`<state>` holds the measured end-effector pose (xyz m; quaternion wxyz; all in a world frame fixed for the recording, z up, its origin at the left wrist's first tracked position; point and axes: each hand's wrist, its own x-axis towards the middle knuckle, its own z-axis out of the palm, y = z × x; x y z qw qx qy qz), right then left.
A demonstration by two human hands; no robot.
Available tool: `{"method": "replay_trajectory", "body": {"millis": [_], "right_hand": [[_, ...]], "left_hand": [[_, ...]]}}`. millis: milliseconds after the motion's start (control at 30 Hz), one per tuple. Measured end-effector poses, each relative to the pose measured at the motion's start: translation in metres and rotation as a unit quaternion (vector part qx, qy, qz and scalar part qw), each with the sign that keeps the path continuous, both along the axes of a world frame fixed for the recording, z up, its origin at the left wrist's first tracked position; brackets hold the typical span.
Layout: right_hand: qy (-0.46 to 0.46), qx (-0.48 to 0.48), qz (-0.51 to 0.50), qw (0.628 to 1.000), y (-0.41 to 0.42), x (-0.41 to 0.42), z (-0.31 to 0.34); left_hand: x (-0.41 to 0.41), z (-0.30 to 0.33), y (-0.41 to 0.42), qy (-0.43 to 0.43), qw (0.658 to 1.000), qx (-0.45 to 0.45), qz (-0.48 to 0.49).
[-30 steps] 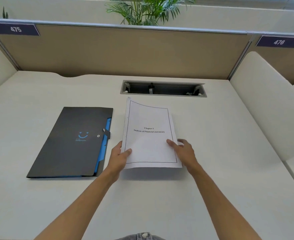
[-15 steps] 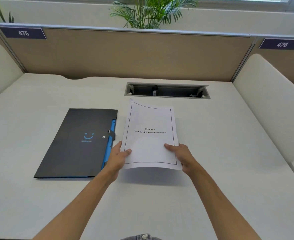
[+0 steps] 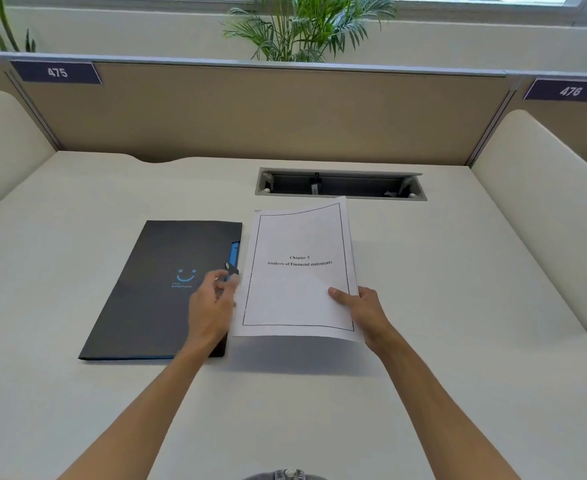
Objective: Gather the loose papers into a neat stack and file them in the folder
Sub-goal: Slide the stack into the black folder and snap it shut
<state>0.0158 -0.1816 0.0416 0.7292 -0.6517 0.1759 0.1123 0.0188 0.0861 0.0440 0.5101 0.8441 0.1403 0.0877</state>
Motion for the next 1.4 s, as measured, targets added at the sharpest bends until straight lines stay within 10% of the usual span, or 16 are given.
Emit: {"method": "replay_trajectory", "body": {"millis": [167,333,633,1400], "right_hand": [[-0.001,-0.001,-0.012,1.0,-0.001,0.0,0.0],[-0.002,-0.002,-0.024,1.0,-0.003,-0.002,0.002],[-0.001,-0.011,-0.013,1.0,-0.006,-0.006,-0.003],[0.013,-0.063,0.083,0.994,0.025,0.008,0.013]], "left_hand": [[0.022,-0.018,0.034,0.076,0.94,0.333,-0.024],[0.036,-0.02,0.052,0.252,0.846,0.464,-0.074],[0.037,-0.002,0.053,0.318,0.838,0.433,-0.09],[0.018,0.039,0.033,0.077,0.891,0.429,-0.128]]}}
